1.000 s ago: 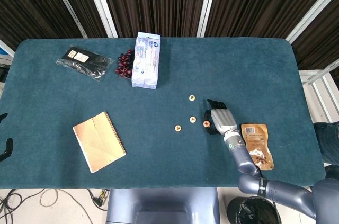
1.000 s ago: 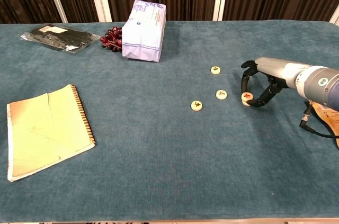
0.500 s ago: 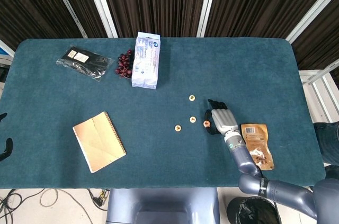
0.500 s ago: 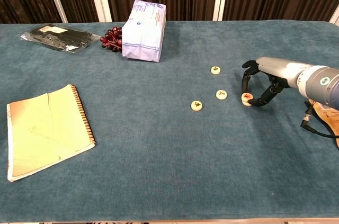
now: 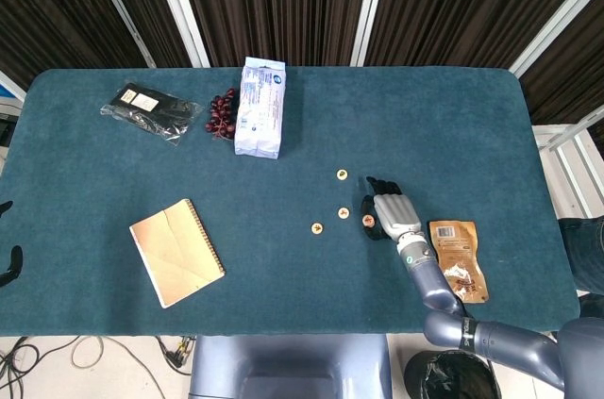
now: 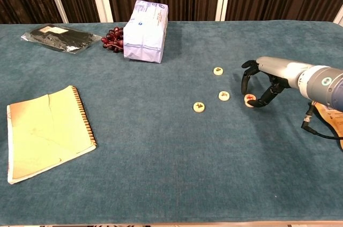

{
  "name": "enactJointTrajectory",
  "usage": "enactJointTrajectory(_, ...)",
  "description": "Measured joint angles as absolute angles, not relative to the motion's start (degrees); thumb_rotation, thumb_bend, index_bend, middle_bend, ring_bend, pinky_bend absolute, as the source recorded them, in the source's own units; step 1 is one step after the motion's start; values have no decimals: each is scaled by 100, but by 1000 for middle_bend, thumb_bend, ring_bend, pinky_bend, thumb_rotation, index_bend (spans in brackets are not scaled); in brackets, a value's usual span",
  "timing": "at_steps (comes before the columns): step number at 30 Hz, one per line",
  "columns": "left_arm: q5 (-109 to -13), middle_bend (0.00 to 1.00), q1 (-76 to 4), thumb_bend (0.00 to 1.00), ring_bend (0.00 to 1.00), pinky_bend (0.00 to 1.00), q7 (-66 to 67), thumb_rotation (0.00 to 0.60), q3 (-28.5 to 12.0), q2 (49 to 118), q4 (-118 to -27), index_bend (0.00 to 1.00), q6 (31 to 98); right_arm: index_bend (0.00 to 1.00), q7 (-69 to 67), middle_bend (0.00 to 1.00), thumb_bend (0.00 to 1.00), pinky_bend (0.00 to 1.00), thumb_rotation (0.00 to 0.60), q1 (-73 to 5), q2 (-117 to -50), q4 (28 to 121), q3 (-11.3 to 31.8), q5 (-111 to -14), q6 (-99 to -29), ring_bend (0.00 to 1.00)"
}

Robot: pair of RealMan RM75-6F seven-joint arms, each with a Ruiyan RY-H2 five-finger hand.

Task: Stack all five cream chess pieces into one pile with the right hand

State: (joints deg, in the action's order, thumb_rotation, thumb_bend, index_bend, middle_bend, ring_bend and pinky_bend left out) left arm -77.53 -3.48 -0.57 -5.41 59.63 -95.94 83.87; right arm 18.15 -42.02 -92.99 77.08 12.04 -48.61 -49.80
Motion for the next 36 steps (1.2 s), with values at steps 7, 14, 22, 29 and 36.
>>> enactJointTrajectory(7,-7756,0,-348,485,0,0,-63,600,-542,5960,-9596,150,8390,459,1839,0,411,0,600,-4208,-9328,7695,1163,-4840,-4968,0)
enactJointTrajectory(14,-7752,0,-350,484,0,0,-58,600,-543,5960,-9595,150,8383,459,1832,0,411,0,600,-4212,-9328,7673,1157,-4837,-4969,0)
enactJointTrajectory(22,-7752,0,-348,485,0,0,-53,600,-542,5959,-9593,150,8388,459,1799,0,410,0,600,-4192,-9295,7684,1140,-4826,-4958,0)
enactJointTrajectory(29,-7749,0,-348,485,0,0,-49,600,-543,5962,-9592,150,8388,459,1753,0,411,0,600,-4187,-9295,7671,1143,-4833,-4943,0)
enactJointTrajectory(36,-7751,0,-347,485,0,0,-52,600,-542,5962,-9594,150,8388,459,1763,0,411,0,600,-4235,-9297,7701,1192,-4872,-4969,0)
